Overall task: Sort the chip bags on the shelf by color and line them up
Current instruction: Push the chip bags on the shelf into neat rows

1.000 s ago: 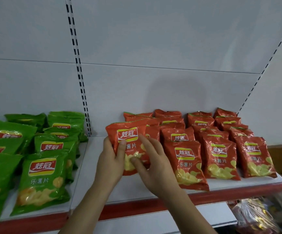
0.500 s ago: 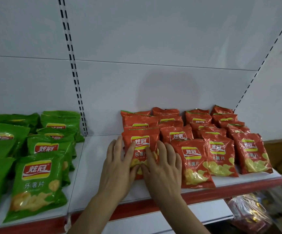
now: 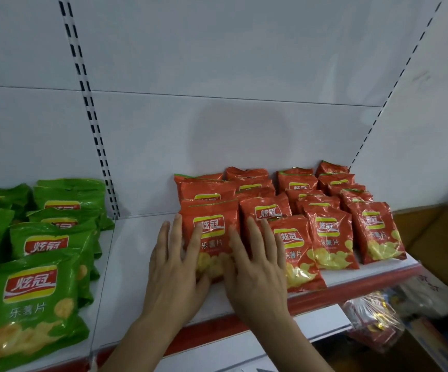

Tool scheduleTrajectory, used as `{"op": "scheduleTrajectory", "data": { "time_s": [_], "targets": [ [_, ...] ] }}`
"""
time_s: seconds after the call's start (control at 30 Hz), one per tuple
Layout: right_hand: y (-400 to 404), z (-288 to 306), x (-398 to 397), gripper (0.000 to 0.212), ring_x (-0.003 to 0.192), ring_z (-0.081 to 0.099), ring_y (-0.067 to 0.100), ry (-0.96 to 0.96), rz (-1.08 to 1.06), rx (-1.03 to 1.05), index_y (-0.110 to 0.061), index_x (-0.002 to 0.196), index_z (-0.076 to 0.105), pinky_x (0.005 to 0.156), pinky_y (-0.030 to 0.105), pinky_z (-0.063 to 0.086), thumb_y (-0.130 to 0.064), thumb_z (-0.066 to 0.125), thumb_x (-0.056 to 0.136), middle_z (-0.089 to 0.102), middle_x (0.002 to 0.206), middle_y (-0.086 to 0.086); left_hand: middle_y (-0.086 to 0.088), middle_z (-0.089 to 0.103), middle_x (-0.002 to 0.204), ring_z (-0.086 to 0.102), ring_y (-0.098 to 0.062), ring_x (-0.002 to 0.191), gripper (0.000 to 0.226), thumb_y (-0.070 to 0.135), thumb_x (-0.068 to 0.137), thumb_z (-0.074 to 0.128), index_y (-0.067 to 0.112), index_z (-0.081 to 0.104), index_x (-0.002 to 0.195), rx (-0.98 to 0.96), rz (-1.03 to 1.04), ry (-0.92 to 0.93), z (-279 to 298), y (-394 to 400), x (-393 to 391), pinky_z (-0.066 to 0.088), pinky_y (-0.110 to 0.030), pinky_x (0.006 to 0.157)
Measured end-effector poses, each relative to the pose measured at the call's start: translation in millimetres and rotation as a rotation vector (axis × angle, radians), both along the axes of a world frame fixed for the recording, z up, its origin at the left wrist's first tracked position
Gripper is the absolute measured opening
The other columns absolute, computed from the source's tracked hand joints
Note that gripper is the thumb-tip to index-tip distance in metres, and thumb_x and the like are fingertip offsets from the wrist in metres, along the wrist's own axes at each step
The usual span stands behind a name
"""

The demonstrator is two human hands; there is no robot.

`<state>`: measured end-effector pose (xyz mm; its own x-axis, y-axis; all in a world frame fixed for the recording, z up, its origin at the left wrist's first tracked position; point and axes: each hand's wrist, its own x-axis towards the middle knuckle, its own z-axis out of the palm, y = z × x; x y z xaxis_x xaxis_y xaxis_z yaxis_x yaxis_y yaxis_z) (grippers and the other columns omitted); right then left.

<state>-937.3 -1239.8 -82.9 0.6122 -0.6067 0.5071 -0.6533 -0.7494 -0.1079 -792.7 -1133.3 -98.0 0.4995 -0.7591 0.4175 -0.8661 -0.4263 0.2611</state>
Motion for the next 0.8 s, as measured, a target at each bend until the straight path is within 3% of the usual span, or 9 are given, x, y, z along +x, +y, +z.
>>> {"op": "scheduleTrajectory", "data": {
  "time_s": [0.13, 0.27, 0.47, 0.57, 0.67, 0.8],
  "targets": [
    [-18, -5, -38, 0.066, 0.163, 0.004, 0.04, 0.033, -0.247, 0.131, -0.031, 0.164, 0.029, 0.126, 0.066, 0.019, -0.057, 0.034, 0.104, 0.019, 0.175, 0.01, -0.016, 0.008, 0.175, 0.006, -0.04, 0.161, 0.085, 0.059, 0.095, 0.06, 0.021, 0.028, 0.165, -0.018, 0.038, -0.036, 3, -5, -12, 0.027, -0.066, 0.122],
    [-26, -21, -51, 0.068, 0.163, -0.001, 0.038, 0.102, -0.18, 0.198, -0.034, 0.167, 0.018, 0.128, 0.063, 0.018, -0.061, 0.019, 0.105, 0.012, 0.177, 0.008, -0.016, 0.009, 0.175, 0.008, -0.039, 0.161, 0.083, 0.057, 0.094, 0.063, 0.02, 0.034, 0.163, 0.018, 0.077, -0.041, 1, -15, -27, 0.023, -0.069, 0.122],
    [-30, -11, -46, 0.066, 0.163, -0.012, 0.034, 0.066, -0.08, 0.241, -0.035, 0.168, 0.009, 0.131, 0.057, 0.011, -0.058, 0.022, 0.108, -0.004, 0.178, 0.004, -0.016, 0.021, 0.172, 0.015, -0.039, 0.16, 0.073, 0.051, 0.095, 0.052, 0.017, 0.043, 0.159, -0.07, 0.078, -0.104, 15, -34, -54, 0.021, -0.067, 0.124],
    [-52, -1, -75, 0.062, 0.164, -0.003, 0.032, -0.036, -0.039, 0.2, -0.032, 0.167, 0.018, 0.129, 0.053, 0.013, -0.054, 0.026, 0.109, 0.008, 0.178, 0.004, -0.014, 0.025, 0.172, 0.015, -0.037, 0.161, 0.073, 0.052, 0.096, 0.051, 0.017, 0.041, 0.16, -0.101, 0.077, -0.12, 26, -56, -79, 0.022, -0.065, 0.125],
    [-101, 7, -122, 0.057, 0.163, 0.012, 0.031, -0.111, -0.042, 0.186, -0.027, 0.164, 0.03, 0.128, 0.055, 0.025, -0.046, 0.03, 0.11, 0.024, 0.174, 0.006, -0.012, 0.029, 0.17, 0.016, -0.033, 0.161, 0.07, 0.052, 0.1, 0.047, 0.017, 0.04, 0.16, -0.125, 0.051, -0.118, 34, -91, -116, 0.023, -0.063, 0.125],
    [-189, 7, -188, 0.055, 0.161, 0.017, 0.037, -0.08, -0.054, 0.167, -0.023, 0.161, 0.036, 0.126, 0.062, 0.028, -0.036, 0.039, 0.107, 0.031, 0.17, 0.011, -0.008, 0.034, 0.169, 0.018, -0.028, 0.161, 0.063, 0.051, 0.104, 0.042, 0.018, 0.042, 0.158, -0.118, -0.028, -0.123, 44, -158, -174, 0.023, -0.059, 0.127]
  ]
}}
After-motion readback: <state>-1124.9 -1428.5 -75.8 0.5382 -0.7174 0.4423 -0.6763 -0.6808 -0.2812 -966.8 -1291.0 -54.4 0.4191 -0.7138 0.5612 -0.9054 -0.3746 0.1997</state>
